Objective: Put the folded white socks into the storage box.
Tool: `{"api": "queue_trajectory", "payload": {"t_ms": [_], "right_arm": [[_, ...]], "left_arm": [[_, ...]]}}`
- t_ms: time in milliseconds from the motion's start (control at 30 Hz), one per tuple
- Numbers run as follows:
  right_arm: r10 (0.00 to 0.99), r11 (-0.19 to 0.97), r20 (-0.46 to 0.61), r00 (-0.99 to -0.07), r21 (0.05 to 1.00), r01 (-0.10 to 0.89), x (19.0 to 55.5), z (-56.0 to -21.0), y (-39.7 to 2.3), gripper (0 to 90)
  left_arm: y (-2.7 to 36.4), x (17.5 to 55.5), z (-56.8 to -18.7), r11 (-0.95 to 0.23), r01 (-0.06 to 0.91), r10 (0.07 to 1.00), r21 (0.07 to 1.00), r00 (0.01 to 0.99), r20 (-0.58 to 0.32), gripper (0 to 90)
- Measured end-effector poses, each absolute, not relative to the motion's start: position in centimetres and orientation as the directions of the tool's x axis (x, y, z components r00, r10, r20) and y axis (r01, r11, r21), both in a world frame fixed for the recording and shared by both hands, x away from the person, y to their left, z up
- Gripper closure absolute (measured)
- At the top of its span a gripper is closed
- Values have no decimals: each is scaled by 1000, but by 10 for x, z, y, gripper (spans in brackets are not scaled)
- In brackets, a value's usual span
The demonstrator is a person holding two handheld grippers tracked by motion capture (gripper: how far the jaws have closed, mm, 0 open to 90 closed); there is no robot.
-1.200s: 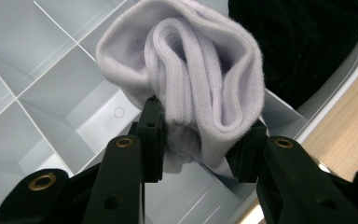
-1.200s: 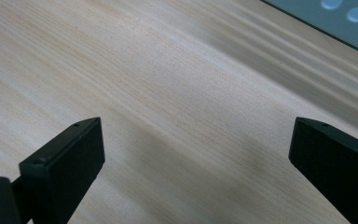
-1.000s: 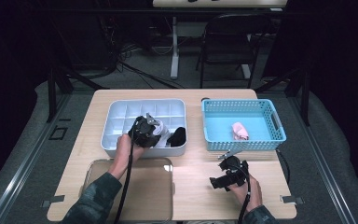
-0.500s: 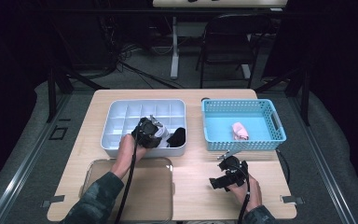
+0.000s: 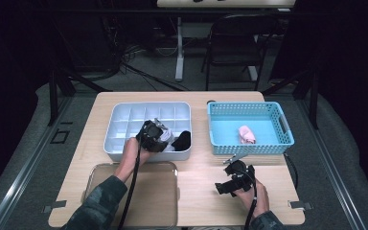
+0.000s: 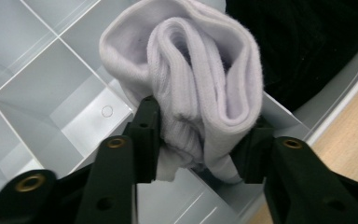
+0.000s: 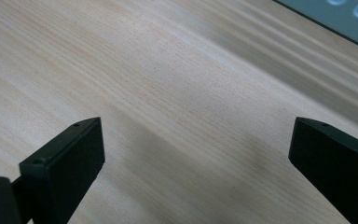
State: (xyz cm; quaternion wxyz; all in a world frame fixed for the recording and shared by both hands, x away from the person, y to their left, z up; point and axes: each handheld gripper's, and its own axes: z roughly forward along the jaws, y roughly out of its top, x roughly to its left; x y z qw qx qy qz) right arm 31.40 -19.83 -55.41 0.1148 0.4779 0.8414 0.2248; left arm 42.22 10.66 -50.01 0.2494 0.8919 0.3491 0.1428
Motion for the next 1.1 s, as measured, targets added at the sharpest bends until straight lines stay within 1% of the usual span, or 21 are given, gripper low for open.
{"api": "queue_trajectory", "payload": {"t_ms": [33,167,367,467,533,600,633,667,733,767,800,833,867,900,1000,1100], "right_arm": [[855,439,29,-518,489,753,314,-554,-199,28],[857,442,21,-515,484,755,314,-554,-200,29],[857,441,24,-515,486,755,314,-553,-199,33],[855,441,27,-518,487,754,314,-554,-198,32],[852,452,19,-523,478,753,314,-554,-198,33],[853,445,28,-521,483,754,314,-555,-197,33],[853,446,28,-522,483,754,314,-555,-197,33],[853,446,28,-522,483,754,314,-555,-197,33],[852,445,29,-522,483,754,314,-555,-197,33],[852,445,31,-523,483,754,314,-555,-197,34],[852,445,31,-523,483,754,314,-555,-197,34],[852,447,29,-523,482,754,314,-555,-197,34],[851,447,29,-524,481,754,314,-555,-197,34],[850,451,28,-526,478,754,314,-555,-197,38],[849,450,32,-527,477,754,314,-555,-197,38],[851,446,32,-524,480,755,314,-556,-196,38]], "left_arm": [[109,422,-496,-624,563,701,543,710,70,496],[112,421,-487,-610,566,709,555,703,62,387],[114,419,-477,-586,556,716,590,696,55,313],[114,421,-476,-583,556,712,592,700,45,273],[114,424,-478,-587,560,708,585,705,36,273],[114,427,-481,-588,567,705,576,709,22,297],[115,429,-483,-591,573,698,568,716,4,318],[115,429,-483,-591,573,698,568,716,4,343],[114,432,-488,-595,582,694,555,720,-9,412],[114,432,-492,-599,583,684,549,729,-28,460],[114,432,-492,-599,583,684,549,729,-28,506],[114,432,-493,-600,582,681,549,731,-31,506],[115,432,-493,-597,584,680,550,732,-39,547],[115,432,-496,-600,582,676,549,736,-41,610],[114,433,-498,-600,584,673,546,738,-51,638],[114,433,-498,-600,584,673,546,738,-51,638]]}}
